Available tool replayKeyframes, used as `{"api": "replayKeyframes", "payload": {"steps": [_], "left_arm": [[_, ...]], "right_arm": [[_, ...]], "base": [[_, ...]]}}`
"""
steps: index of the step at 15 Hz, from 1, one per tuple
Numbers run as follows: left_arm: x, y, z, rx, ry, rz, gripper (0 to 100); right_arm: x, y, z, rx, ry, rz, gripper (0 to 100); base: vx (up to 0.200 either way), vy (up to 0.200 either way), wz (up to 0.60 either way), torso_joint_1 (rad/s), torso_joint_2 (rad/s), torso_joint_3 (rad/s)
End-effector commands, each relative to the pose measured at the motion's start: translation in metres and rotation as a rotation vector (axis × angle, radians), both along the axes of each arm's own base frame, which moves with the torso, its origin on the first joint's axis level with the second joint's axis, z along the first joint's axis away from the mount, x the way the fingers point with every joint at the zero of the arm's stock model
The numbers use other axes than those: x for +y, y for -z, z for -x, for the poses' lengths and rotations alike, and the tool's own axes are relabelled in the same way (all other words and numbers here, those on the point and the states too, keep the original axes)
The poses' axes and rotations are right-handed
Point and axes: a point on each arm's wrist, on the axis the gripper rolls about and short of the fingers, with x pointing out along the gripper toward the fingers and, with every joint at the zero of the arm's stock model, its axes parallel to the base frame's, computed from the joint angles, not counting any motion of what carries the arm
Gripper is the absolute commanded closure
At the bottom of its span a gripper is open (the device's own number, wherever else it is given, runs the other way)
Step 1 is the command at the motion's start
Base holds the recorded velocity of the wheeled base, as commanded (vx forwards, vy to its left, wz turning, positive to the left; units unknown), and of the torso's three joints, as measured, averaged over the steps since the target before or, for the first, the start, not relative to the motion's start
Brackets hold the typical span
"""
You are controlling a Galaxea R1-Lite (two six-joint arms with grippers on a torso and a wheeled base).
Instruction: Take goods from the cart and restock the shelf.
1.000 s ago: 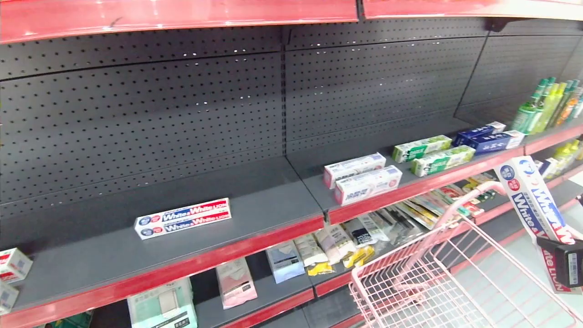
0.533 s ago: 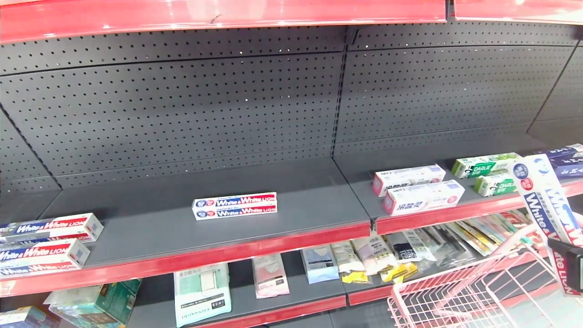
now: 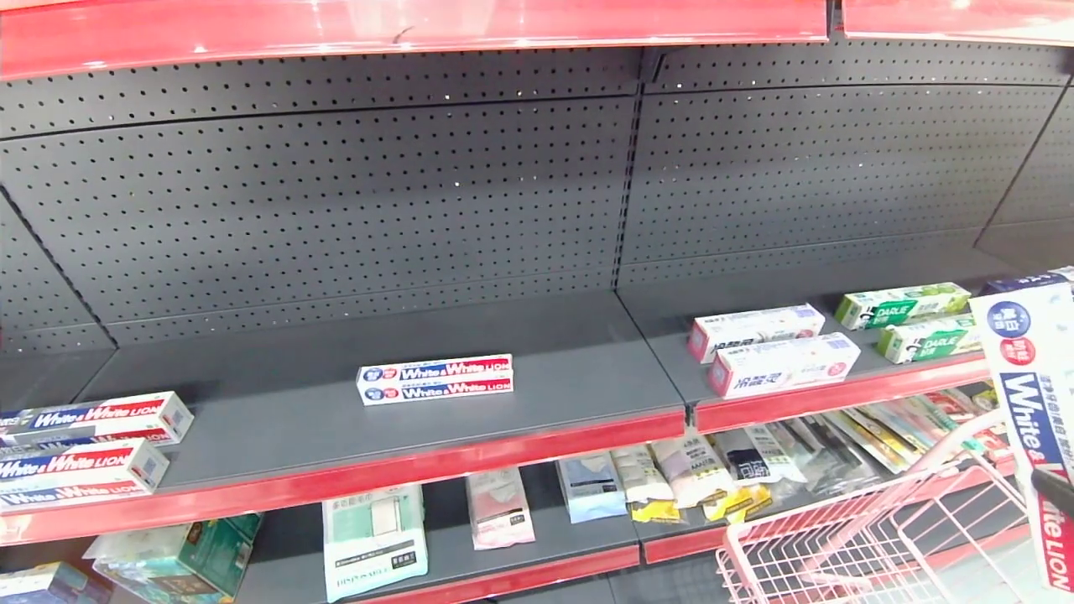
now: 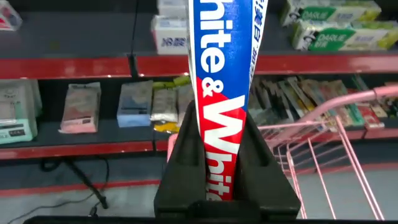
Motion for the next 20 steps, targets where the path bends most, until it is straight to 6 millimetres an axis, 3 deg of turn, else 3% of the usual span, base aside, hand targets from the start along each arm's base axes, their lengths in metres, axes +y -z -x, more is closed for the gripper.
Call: {"api": "replayKeyframes", "payload": {"steps": [1, 8, 9, 10, 11, 12, 13, 14, 15, 16, 17, 19, 20], "left_arm": [[0.000, -0.001, -0.002, 0.026, 0.007, -0.007, 0], [-0.001, -0.003, 0.007, -0.096, -0.025, -0.010, 0], [-0.001, -0.025, 0.009, -0.120, -0.019, 0.002, 0], [-0.001, -0.126, -0.024, -0.057, 0.008, 0.202, 0], [-0.002, -0.162, -0.041, -0.064, 0.012, 0.259, 0], [-0.002, -0.162, -0.066, 0.033, -0.011, 0.246, 0], [-0.003, -0.140, -0.085, 0.152, -0.038, 0.217, 0], [-0.003, -0.128, -0.090, 0.198, -0.049, 0.195, 0], [-0.003, -0.094, -0.105, 0.291, -0.048, 0.102, 0], [-0.003, -0.083, -0.114, 0.290, -0.036, 0.051, 0], [-0.003, -0.074, -0.139, 0.250, -0.061, 0.031, 0], [-0.002, -0.070, -0.190, 0.159, -0.216, 0.018, 0], [-0.003, -0.069, -0.200, 0.140, -0.231, 0.019, 0]], "right_arm": [[0.004, -0.001, 0.022, -0.113, -0.027, 0.009, 100], [0.002, -0.014, 0.011, -0.104, -0.021, 0.013, 100], [0.002, -0.014, 0.011, -0.103, -0.021, 0.013, 100], [0.002, -0.014, 0.011, -0.103, -0.020, 0.013, 100], [0.003, -0.011, 0.012, -0.097, -0.023, 0.012, 100], [0.003, -0.009, 0.012, -0.091, -0.024, 0.011, 100], [0.003, -0.008, 0.011, -0.085, -0.027, 0.010, 100], [0.003, -0.009, 0.011, -0.085, -0.032, 0.009, 100], [0.003, -0.011, 0.009, -0.086, -0.038, 0.008, 100], [0.003, -0.012, 0.009, -0.085, -0.038, 0.008, 100], [0.003, -0.012, 0.007, -0.080, -0.037, 0.004, 100], [0.003, -0.011, 0.007, -0.071, -0.039, 0.002, 100], [0.003, -0.010, 0.007, -0.068, -0.042, 0.001, 100]], "base": [[0.000, 0.000, 0.00, 0.000, 0.00, 0.000], [0.000, 0.000, 0.00, 0.000, 0.00, 0.000], [0.000, 0.000, 0.00, 0.000, 0.00, 0.000], [0.000, 0.000, 0.00, 0.000, 0.00, 0.000], [0.000, 0.000, 0.00, 0.000, 0.00, 0.000], [0.000, 0.000, 0.00, 0.000, 0.00, 0.000], [0.000, 0.000, 0.00, 0.000, 0.00, 0.000], [0.000, 0.000, 0.00, 0.000, 0.00, 0.000], [0.000, 0.000, 0.00, 0.000, 0.00, 0.000], [0.000, 0.000, 0.00, 0.000, 0.00, 0.000], [0.000, 0.000, 0.00, 0.000, 0.00, 0.000], [0.000, 0.000, 0.00, 0.000, 0.00, 0.000], [0.000, 0.000, 0.00, 0.000, 0.00, 0.000]]}}
